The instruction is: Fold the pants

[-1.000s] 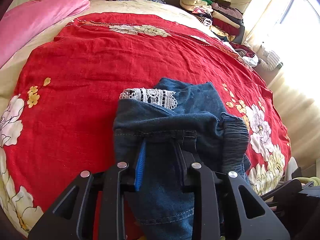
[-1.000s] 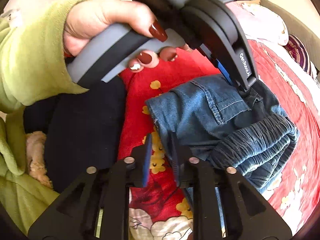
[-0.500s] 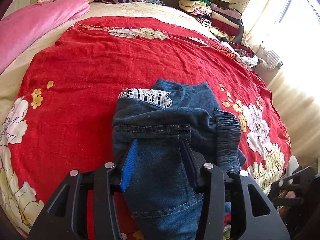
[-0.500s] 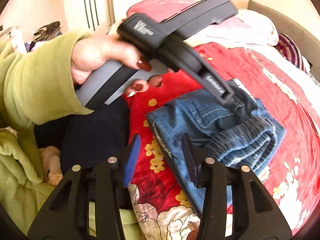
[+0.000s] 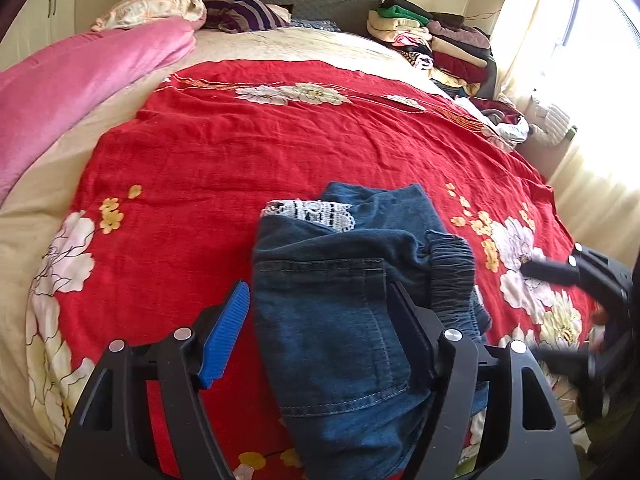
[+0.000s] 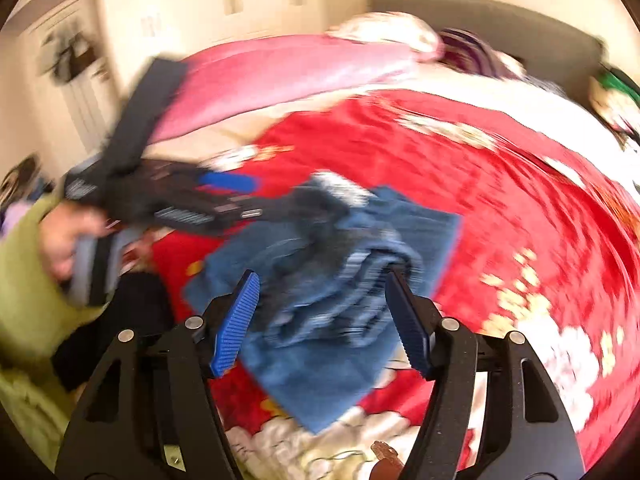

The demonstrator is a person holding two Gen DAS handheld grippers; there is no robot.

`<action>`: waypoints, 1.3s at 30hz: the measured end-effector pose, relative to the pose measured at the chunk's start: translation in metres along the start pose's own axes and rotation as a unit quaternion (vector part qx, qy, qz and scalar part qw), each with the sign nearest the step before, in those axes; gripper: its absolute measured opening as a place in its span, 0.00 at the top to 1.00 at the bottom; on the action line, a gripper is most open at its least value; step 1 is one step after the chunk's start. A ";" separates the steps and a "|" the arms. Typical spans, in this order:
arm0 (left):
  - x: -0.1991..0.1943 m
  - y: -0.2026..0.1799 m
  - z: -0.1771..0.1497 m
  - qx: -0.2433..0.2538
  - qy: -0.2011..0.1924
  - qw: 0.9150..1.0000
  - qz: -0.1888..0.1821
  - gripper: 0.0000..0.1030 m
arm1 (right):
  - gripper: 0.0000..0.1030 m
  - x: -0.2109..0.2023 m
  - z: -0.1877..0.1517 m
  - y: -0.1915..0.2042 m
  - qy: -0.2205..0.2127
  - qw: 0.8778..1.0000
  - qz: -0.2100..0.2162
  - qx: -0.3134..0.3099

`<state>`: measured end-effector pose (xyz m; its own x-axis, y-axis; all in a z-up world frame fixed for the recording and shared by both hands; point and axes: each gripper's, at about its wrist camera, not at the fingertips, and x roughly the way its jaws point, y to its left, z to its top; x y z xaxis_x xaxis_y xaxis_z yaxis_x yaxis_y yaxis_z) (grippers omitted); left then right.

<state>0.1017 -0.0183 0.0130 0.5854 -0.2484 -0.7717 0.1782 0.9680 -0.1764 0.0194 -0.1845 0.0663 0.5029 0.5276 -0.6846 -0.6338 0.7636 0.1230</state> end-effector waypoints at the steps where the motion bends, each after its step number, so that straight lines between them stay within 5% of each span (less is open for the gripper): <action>1: 0.001 0.001 -0.001 -0.001 0.001 1.000 0.003 0.32 | 0.43 0.001 -0.001 -0.006 0.001 1.000 -0.007 0.019; 11: 0.017 0.020 -0.020 -0.042 0.020 0.999 -0.005 0.32 | 0.43 0.034 -0.020 -0.050 0.046 0.989 -0.029 0.136; 20: 0.030 0.028 -0.031 -0.073 0.030 0.997 -0.026 0.32 | 0.44 0.066 -0.032 -0.071 0.083 0.974 0.026 0.210; 29: 0.040 0.022 -0.028 -0.080 0.028 0.995 -0.043 0.33 | 0.44 0.083 -0.030 -0.067 0.087 0.976 0.048 0.195; 31: 0.042 0.018 -0.026 -0.075 0.030 0.996 -0.047 0.36 | 0.47 0.086 -0.029 -0.064 0.086 0.977 0.049 0.188; 34: 0.045 0.011 -0.022 -0.067 0.032 0.996 -0.051 0.50 | 0.71 0.087 -0.026 -0.060 0.084 0.978 0.068 0.177; 39: 0.034 0.004 -0.013 -0.048 0.023 0.997 -0.051 0.66 | 0.82 0.080 -0.016 -0.049 0.070 0.984 0.061 0.155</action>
<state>0.1122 -0.0223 -0.0216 0.5308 -0.3452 -0.7740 0.1567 0.9375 -0.3107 0.0819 -0.1859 -0.0058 0.3352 0.5821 -0.7408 -0.4633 0.7865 0.4084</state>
